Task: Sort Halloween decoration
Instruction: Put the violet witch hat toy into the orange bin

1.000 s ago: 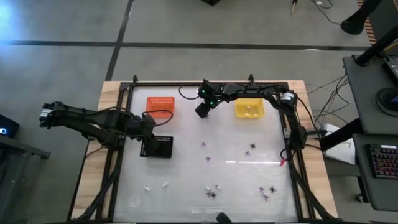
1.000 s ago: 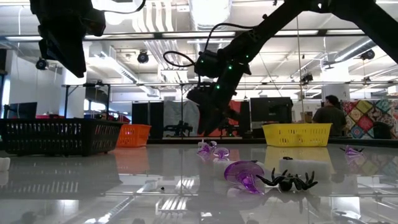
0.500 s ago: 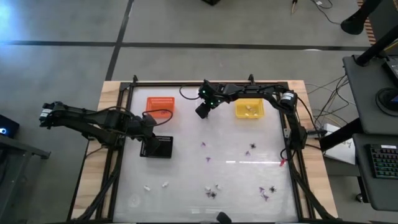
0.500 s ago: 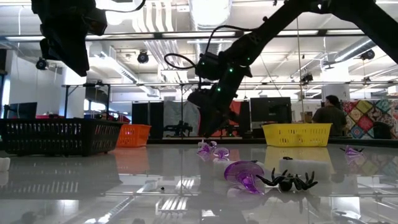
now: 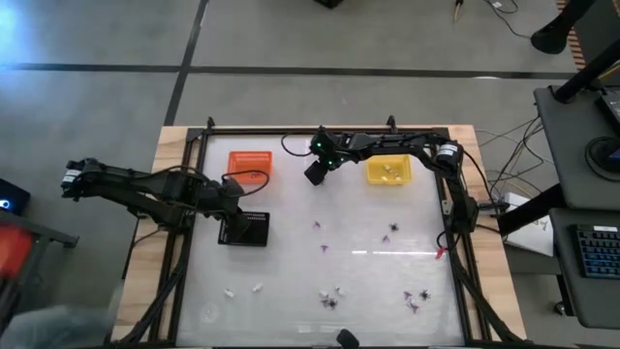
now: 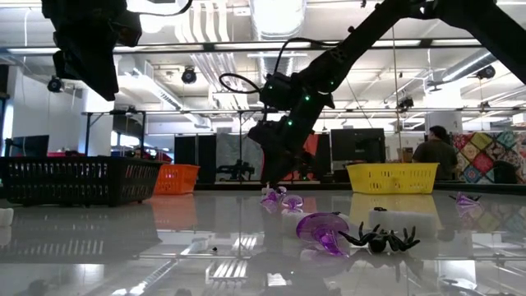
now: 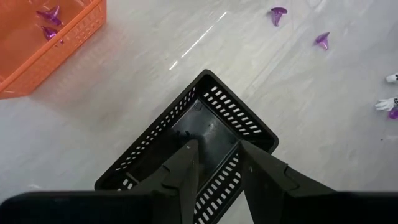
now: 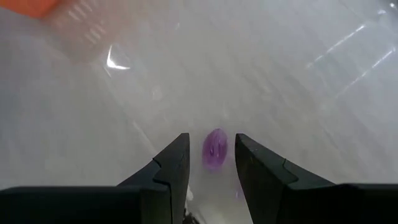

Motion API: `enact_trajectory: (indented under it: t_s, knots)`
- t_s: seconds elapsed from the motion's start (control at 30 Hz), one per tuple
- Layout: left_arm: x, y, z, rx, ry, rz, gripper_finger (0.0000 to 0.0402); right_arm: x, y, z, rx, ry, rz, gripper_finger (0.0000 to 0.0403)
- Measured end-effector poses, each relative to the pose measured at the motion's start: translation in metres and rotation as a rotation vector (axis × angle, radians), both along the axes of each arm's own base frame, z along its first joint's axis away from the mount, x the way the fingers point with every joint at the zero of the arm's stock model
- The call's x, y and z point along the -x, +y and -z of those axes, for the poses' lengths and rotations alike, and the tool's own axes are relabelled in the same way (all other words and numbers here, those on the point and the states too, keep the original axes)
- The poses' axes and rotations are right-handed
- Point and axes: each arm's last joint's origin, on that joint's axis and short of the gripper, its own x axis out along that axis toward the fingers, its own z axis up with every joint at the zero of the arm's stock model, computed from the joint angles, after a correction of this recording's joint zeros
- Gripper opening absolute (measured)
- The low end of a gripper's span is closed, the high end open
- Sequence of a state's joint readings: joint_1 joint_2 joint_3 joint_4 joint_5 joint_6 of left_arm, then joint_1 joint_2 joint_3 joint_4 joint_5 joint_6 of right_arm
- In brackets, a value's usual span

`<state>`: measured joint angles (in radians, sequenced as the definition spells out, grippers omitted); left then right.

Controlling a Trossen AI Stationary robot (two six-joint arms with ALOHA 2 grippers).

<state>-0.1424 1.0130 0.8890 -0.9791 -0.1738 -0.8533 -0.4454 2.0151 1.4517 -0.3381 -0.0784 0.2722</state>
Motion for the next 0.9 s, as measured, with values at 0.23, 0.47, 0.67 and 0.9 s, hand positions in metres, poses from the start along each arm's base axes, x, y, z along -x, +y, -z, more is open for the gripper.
enact_trajectory:
  t_s: [0.23,0.47,0.67,0.9]
  knots:
    - [0.0,0.0,0.0,-0.001,0.001,0.002,0.0096,-0.0005,-0.0004,-0.0001,0.004,-0.01,0.001,0.0117]
    - [0.0001,0.0001,0.0,-0.001,0.001,0.001,0.0096,0.0009,0.0001,0.0016,-0.005,0.001,0.007,0.0093]
    - [0.0001,0.0,0.0,-0.001,0.001,0.002,0.0096,0.0024,0.0009,0.0036,-0.012,0.014,0.007,0.0062]
    - [0.0001,0.0001,0.0,-0.001,0.001,0.002,0.0096,0.0033,0.0012,0.005,-0.014,0.018,0.007,0.0026]
